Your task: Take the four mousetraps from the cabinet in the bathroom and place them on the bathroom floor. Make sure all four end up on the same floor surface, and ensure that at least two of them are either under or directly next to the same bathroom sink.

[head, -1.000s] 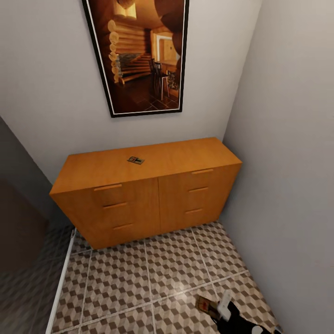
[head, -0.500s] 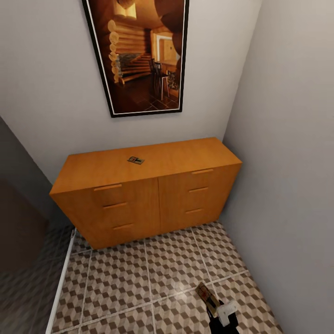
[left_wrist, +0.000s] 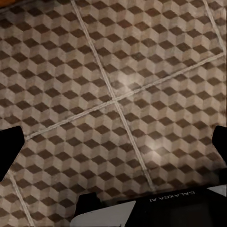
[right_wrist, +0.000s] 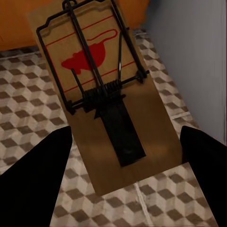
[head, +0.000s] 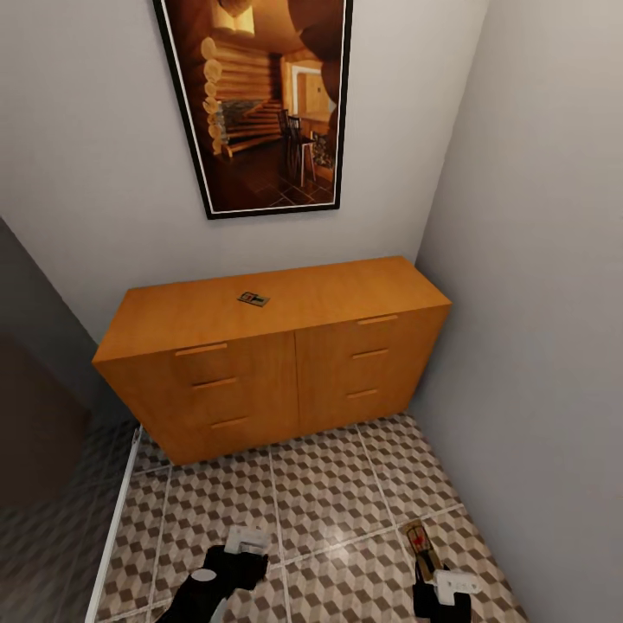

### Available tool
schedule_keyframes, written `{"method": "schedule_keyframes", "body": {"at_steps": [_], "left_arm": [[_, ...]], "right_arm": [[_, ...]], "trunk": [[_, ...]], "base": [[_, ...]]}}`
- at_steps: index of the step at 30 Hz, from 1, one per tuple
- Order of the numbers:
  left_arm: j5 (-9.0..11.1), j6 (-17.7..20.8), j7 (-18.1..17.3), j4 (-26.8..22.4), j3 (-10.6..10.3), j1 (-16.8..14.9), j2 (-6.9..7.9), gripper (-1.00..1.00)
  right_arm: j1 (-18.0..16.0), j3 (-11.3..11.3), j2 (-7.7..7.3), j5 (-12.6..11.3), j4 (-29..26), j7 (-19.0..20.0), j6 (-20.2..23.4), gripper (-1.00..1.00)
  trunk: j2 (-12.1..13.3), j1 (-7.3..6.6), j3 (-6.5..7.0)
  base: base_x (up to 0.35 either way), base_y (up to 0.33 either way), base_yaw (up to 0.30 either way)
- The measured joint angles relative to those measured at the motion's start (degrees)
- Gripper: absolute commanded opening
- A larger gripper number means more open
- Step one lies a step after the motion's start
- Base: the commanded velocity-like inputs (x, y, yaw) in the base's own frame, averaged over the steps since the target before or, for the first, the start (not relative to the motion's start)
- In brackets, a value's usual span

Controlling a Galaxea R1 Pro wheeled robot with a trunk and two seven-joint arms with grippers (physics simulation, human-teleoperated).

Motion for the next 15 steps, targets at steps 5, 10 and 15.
{"method": "schedule_keyframes", "body": {"at_steps": [5, 10, 15], "left_arm": [[-0.1, 8.4, 0.0, -11.7, -0.1, 0.0, -0.14, 1.00], [-0.1, 14.1, -0.1, -20.0, -0.1, -0.1, -0.28, 1.00], [-0.2, 25.5, -0.2, -30.2, 0.0, -0.7, -0.96, 1.00]], "right_arm": [[0.0, 0.1, -0.14, -0.9, -0.1, -0.2, 0.1, -1.00], [0.0, 0.1, -0.15, -1.0, -0.1, -0.2, 0.2, -1.00], [0.0, 0.1, -0.19, -1.1, -0.1, -0.2, 0.2, -1.00]], "trunk": [[0.0, 0.00, 0.00], [0.0, 0.00, 0.00], [0.0, 0.00, 0.00]], "base": [[0.000, 0.000, 0.000], [0.000, 0.000, 0.000], [0.000, 0.000, 0.000]]}}
